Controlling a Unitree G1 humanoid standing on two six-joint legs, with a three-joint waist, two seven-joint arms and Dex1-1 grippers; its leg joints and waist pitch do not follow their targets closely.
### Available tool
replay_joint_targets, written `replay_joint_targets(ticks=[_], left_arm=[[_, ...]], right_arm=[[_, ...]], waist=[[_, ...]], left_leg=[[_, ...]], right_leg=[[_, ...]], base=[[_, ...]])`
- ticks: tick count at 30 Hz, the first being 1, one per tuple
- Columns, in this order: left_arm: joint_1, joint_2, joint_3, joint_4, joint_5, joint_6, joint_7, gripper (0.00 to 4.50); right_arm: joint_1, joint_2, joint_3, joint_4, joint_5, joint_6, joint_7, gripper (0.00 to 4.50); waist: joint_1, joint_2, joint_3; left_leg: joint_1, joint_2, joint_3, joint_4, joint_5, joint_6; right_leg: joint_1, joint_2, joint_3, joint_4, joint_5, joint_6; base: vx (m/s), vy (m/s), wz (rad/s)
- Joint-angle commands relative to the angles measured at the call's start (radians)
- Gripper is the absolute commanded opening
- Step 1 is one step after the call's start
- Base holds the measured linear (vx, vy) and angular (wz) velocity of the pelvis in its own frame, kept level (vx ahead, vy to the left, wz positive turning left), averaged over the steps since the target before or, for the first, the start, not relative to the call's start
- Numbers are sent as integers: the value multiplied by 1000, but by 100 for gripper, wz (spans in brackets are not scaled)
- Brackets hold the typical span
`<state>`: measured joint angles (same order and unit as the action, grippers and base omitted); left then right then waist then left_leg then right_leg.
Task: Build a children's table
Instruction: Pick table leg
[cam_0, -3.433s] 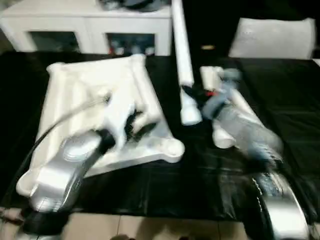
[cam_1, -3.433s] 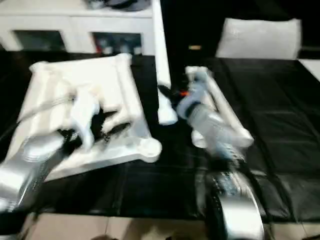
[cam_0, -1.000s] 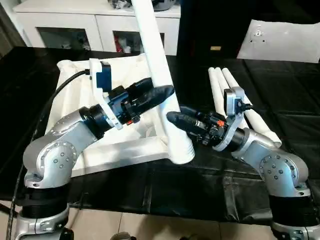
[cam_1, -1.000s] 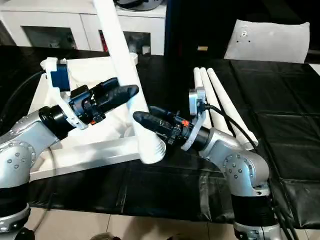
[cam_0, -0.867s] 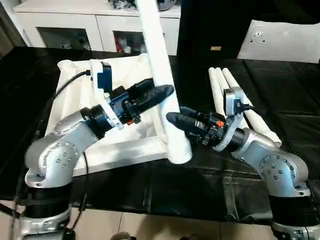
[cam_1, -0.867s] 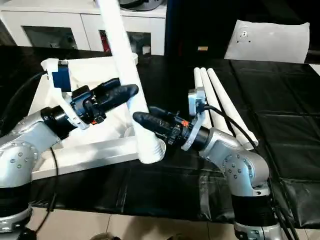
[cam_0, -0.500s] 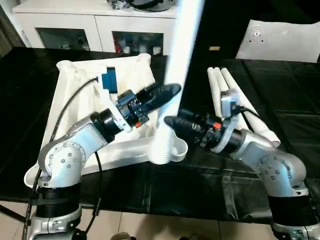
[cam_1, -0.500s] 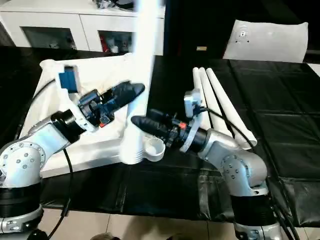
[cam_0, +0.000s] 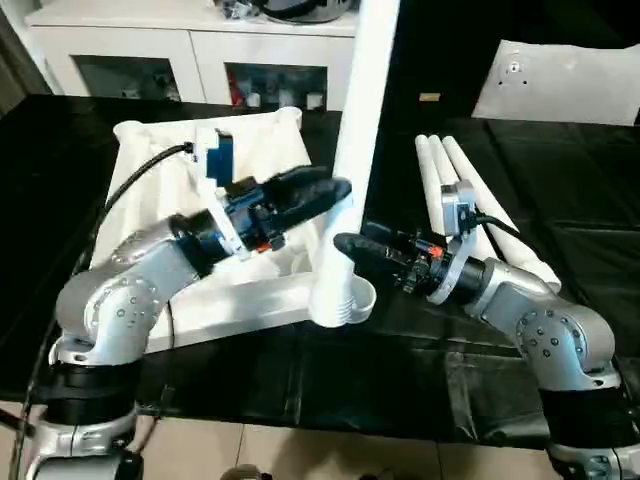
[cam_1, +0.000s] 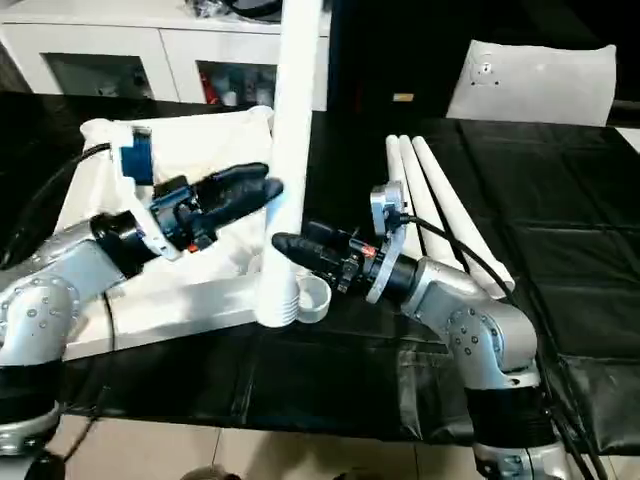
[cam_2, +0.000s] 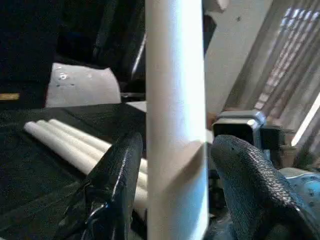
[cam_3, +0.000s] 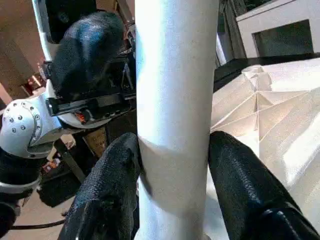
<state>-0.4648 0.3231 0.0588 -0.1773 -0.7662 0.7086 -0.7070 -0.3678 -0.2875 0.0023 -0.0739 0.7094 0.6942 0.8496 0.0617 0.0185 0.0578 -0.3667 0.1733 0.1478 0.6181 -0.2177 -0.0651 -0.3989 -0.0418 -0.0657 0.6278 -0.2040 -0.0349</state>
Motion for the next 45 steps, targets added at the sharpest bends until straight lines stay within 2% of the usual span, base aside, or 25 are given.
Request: replay_joint_targets(ticks=[1, 2, 7, 10, 11, 13, 16, 18, 23, 30, 31, 37, 42, 45], left_arm=[[-12, -5, -9, 16, 12, 6, 22, 310], [-12, -15, -6, 16, -9, 18, 21, 324], [-4, -41, -30, 9, 0, 12, 36, 324], [1, -43, -39, 4, 3, 16, 31, 324], [2, -41, -46, 6, 18, 9, 32, 324], [4, -39, -51, 11, 32, -1, 31, 324], [5, -50, -29, 28, 23, -19, 21, 324], [7, -42, -29, 28, 20, -26, 3, 254], [12, -10, -53, 27, 34, -58, -78, 254], [1, 18, -85, 50, 37, -63, -162, 191], [-1, 23, -92, 56, 40, -66, -176, 189], [-26, 40, -130, 107, 75, -81, -232, 181], [-42, 40, -121, 133, 78, -86, -242, 181], [-47, 27, -94, 148, 69, -90, -223, 181]], right_arm=[[-24, -13, 15, -7, -24, -21, 0, 180], [-26, -21, 35, -5, -48, -29, 1, 180], [-27, -37, 98, -8, -108, -51, 12, 180], [-28, -36, 111, -7, -127, -60, 9, 180], [-29, -36, 114, -6, -132, -63, 8, 180], [-31, -35, 115, -5, -137, -67, 8, 180], [-36, -37, 116, 5, -145, -80, 10, 180], [-37, -41, 117, 9, -148, -84, 16, 180], [-37, -47, 123, 10, -154, -84, 28, 180], [-37, -54, 134, 11, -156, -86, 45, 180], [-36, -56, 136, 10, -157, -85, 50, 180], [-32, -63, 143, 3, -158, -78, 63, 180], [-33, -64, 144, 4, -162, -80, 66, 180], [-35, -65, 146, 6, -175, -92, 58, 180]], waist=[[2, 0, -73], [2, -2, -72], [3, -5, -72], [3, -5, -72], [2, -10, -72], [2, -8, -72], [2, -10, -72], [2, -9, -72], [2, -8, -72], [1, -12, -72], [1, -9, -71], [2, -12, -73], [2, -11, -74], [2, -11, -73]], left_leg=[[-3, 42, -6, -60, 18, 38], [-4, 41, -5, -60, 13, 33], [-4, 42, -5, -60, 12, 36], [-4, 42, -5, -59, 11, 41], [-5, 41, -4, -59, 13, 42], [-5, 42, -5, -59, 15, 45], [-5, 41, -3, -58, 14, 46], [-5, 41, -4, -58, 17, 47], [-4, 42, -5, -59, 16, 55], [-2, 43, -5, -61, 13, 51], [-2, 42, -4, -60, 12, 50], [-2, 43, -4, -61, 15, 48], [-3, 43, -4, -59, 20, 49], [-3, 42, -3, -59, 13, 47]], right_leg=[[72, -85, 56, -69, -72, -172], [72, -85, 56, -69, -80, -173], [72, -86, 57, -71, -85, -173], [71, -86, 58, -71, -90, -172], [72, -86, 58, -71, -89, -171], [71, -86, 57, -70, -91, -168], [71, -86, 58, -72, -98, -165], [71, -85, 57, -71, -95, -165], [69, -85, 57, -70, -92, -165], [70, -87, 58, -69, -96, -167], [68, -86, 58, -70, -98, -166], [70, -87, 58, -68, -86, -168], [71, -89, 59, -65, -65, -177], [72, -88, 58, -67, -83, -176]], base=[[0, 0, 0], [0, 0, 0], [0, 0, 0], [0, 0, 0], [0, 0, 0], [0, 0, 0], [0, 0, 0], [0, 0, 0], [0, 0, 0], [0, 0, 0], [0, 0, 0], [0, 0, 0], [0, 0, 0], [0, 0, 0]])
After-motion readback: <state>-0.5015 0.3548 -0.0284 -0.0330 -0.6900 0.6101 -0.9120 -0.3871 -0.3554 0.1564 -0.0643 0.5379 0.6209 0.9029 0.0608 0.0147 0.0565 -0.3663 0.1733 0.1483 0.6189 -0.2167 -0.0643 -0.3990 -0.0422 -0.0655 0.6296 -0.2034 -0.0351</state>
